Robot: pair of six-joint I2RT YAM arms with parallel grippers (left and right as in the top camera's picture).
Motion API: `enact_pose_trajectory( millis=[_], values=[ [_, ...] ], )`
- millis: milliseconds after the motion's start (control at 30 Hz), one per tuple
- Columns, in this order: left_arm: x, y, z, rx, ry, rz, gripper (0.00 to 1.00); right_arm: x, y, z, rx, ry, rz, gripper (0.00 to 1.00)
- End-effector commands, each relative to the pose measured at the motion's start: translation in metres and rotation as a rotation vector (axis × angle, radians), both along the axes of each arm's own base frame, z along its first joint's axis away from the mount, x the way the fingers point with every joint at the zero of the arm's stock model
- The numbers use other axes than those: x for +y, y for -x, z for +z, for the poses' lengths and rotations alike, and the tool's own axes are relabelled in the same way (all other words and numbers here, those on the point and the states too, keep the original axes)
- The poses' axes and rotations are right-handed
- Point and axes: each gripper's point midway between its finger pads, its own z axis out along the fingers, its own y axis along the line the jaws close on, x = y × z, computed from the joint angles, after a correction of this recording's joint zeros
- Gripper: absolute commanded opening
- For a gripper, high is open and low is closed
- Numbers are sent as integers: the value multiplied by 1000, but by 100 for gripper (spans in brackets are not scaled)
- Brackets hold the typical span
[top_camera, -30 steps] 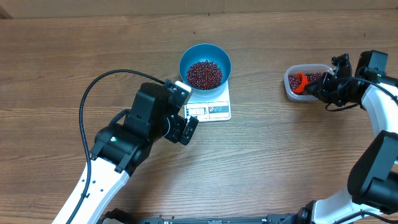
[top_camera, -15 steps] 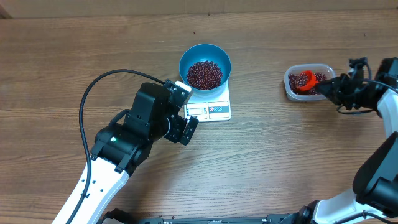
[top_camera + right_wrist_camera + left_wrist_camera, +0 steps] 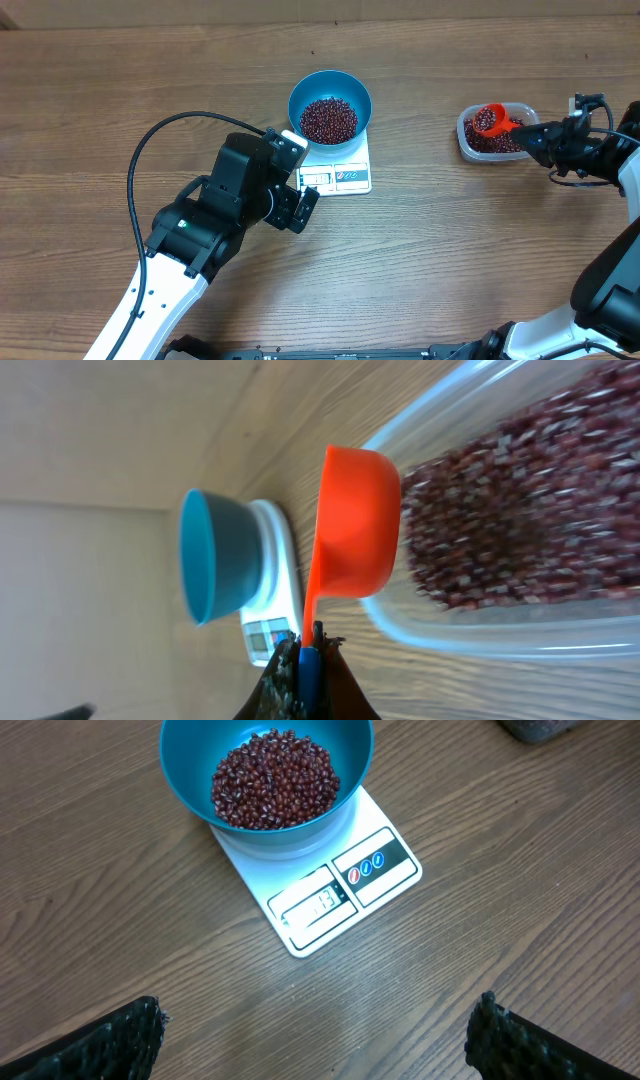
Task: Scoop item into bowl and weigh 150g on scale
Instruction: 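Tilt the red scoop up with the right gripper to lift beans, then carry the filled red scoop left over the teal bowl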
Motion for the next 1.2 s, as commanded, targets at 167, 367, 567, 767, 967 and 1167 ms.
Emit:
enact_pose_trajectory(
  millis=[167,367,567,767,967,1167],
  values=[
    [-5,-2,8,-9,24,-6,99,17,2,17,-75,-108,66,4],
    [-5,-2,8,-9,24,-6,100,37,0,24,-99,-143,119,4],
    [-5,-2,8,-9,24,-6,99,67,-2,31,-125,-177,203,4],
    [-5,-2,8,-9,24,-6,100,112,-3,33,-114,-191,307,4],
    [-5,-2,8,-6,23,-6,100,148,-18,42,-134,-207,356,4],
    [-5,-2,8,-5,23,-6,100,170,-25,51,-160,-217,389,4]
  ],
)
